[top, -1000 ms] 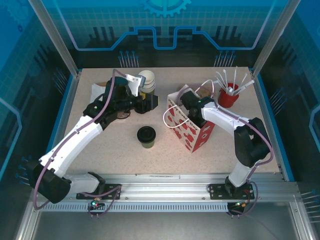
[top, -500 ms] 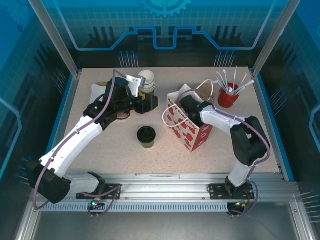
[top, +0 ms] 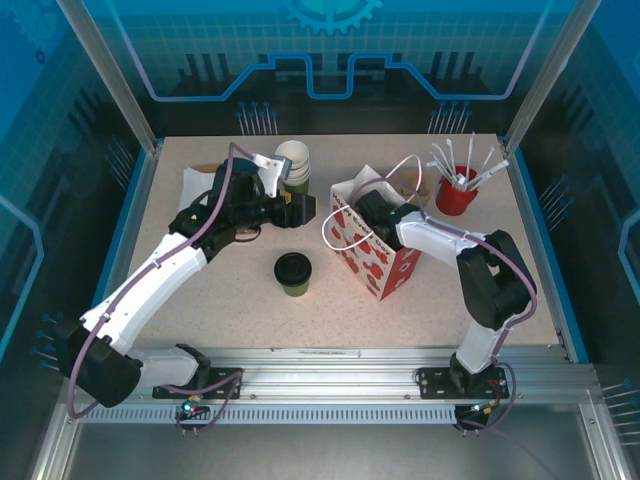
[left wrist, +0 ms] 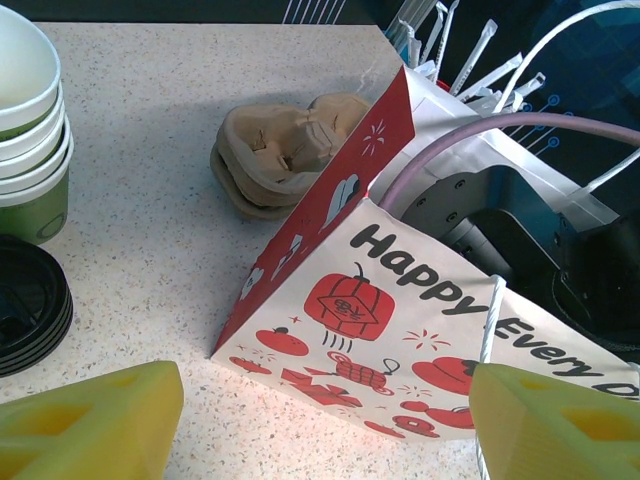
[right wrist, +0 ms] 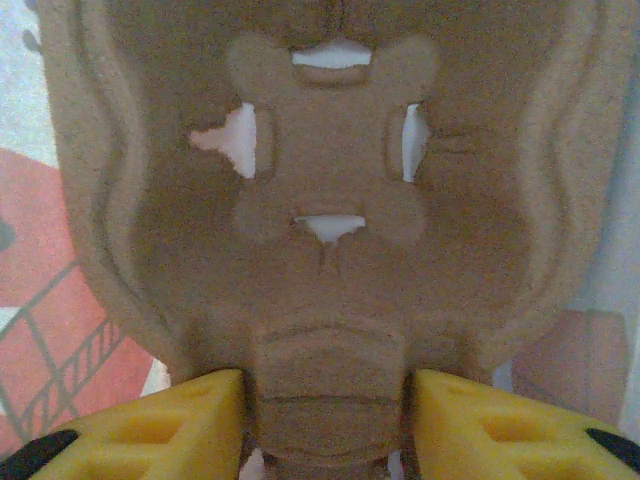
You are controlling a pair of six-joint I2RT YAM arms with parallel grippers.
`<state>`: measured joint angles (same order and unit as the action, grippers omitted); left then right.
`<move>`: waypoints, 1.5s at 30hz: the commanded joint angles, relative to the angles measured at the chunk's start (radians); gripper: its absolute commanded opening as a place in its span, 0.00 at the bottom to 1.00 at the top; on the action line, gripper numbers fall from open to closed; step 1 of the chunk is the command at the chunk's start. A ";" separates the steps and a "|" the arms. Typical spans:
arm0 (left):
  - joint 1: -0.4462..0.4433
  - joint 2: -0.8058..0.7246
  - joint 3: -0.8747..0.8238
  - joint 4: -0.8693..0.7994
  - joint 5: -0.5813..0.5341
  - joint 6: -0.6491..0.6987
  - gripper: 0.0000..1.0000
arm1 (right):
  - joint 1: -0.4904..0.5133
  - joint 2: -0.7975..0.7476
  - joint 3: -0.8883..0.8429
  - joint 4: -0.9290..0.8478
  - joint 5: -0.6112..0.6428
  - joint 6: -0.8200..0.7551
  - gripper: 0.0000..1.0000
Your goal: Pack the takeout coffee
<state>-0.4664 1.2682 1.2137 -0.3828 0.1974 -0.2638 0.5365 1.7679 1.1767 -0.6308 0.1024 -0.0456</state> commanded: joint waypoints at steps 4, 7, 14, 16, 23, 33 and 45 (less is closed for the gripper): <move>0.006 -0.033 -0.013 0.003 -0.021 0.003 0.77 | 0.013 0.007 0.059 -0.095 0.015 -0.006 0.67; 0.007 -0.039 -0.017 -0.001 -0.027 0.006 0.77 | 0.012 -0.007 0.084 -0.119 0.012 -0.008 0.71; 0.008 -0.045 -0.026 -0.010 -0.035 0.014 0.77 | 0.008 -0.050 0.155 -0.187 0.013 -0.018 0.74; 0.007 -0.047 -0.034 -0.010 -0.038 0.013 0.78 | 0.006 -0.070 0.174 -0.205 0.011 -0.020 0.75; 0.008 -0.065 -0.061 -0.014 -0.041 0.012 0.79 | -0.005 -0.145 0.262 -0.268 0.007 -0.026 0.76; 0.038 -0.112 -0.110 0.001 -0.025 -0.009 0.80 | -0.014 -0.223 0.474 -0.362 -0.018 -0.022 0.76; 0.322 -0.329 -0.362 -0.042 0.116 -0.223 0.81 | 0.324 -0.284 0.583 -0.338 0.081 0.021 0.84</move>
<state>-0.2001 0.9920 0.8795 -0.4004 0.2371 -0.4122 0.7910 1.4384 1.7176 -0.9508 0.1558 -0.0357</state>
